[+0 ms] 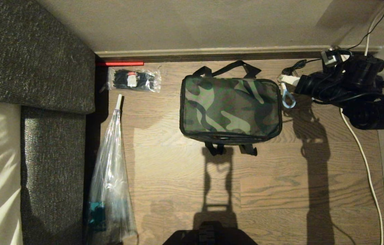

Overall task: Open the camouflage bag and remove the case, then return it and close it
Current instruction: Open the top of the storage box

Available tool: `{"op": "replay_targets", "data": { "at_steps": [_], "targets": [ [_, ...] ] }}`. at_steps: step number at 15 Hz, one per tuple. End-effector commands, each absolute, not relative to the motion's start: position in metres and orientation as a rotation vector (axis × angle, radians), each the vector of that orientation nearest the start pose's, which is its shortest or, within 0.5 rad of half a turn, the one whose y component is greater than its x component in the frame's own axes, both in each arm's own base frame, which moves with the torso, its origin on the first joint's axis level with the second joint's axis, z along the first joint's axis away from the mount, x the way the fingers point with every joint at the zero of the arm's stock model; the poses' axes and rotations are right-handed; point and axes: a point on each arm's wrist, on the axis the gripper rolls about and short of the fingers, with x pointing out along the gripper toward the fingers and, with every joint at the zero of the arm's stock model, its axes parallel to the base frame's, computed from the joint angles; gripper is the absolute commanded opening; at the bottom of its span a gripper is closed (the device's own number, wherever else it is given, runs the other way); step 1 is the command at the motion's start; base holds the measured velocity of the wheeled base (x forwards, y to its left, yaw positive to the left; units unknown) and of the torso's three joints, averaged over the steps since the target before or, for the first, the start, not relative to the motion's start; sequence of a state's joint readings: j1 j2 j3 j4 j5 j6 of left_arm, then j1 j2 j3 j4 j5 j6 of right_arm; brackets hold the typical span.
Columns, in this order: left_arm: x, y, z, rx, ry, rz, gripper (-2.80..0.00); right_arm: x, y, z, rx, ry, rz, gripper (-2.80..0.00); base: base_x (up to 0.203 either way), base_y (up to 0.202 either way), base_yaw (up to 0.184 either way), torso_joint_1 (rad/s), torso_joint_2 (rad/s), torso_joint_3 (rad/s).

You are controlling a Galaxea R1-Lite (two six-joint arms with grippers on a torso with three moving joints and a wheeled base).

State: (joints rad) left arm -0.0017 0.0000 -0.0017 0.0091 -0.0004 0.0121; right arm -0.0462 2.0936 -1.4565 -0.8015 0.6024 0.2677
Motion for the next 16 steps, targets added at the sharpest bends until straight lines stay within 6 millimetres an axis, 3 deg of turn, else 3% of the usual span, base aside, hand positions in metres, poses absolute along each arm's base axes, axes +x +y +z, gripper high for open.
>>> {"op": "replay_targets", "data": {
  "at_steps": [1, 5, 12, 13, 16],
  "targets": [
    [-0.023, 0.0, 0.075, 0.012, 0.008, -0.002, -2.8, 0.437, -0.007, 0.236, 0.247, -0.095, 0.573, -2.8, 0.0, 0.0, 0.0, 0.0, 0.0, 0.0],
    [-0.023, 0.0, 0.075, 0.012, 0.008, -0.002, -2.8, 0.439, 0.004, 0.244, 0.384, -0.106, 0.539, -2.8, 0.0, 0.0, 0.0, 0.0, 0.0, 0.0],
    [-0.023, 0.0, 0.075, 0.012, 0.008, -0.002, -2.8, 0.435, 0.005, 0.234, 0.417, -0.082, 0.529, -2.8, 0.0, 0.0, 0.0, 0.0, 0.0, 0.0],
    [-0.023, 0.0, 0.075, 0.012, 0.008, -0.002, -2.8, 0.434, 0.005, 0.235, 0.415, -0.089, 0.531, 0.0, 0.0, 0.0, 0.0, 0.0, 0.0, 0.0],
    [-0.023, 0.0, 0.075, 0.012, 0.008, -0.002, -2.8, 0.43, 0.003, 0.238, 0.399, -0.116, 0.531, 0.0, 0.0, 0.0, 0.0, 0.0, 0.0, 0.0]
  ]
}}
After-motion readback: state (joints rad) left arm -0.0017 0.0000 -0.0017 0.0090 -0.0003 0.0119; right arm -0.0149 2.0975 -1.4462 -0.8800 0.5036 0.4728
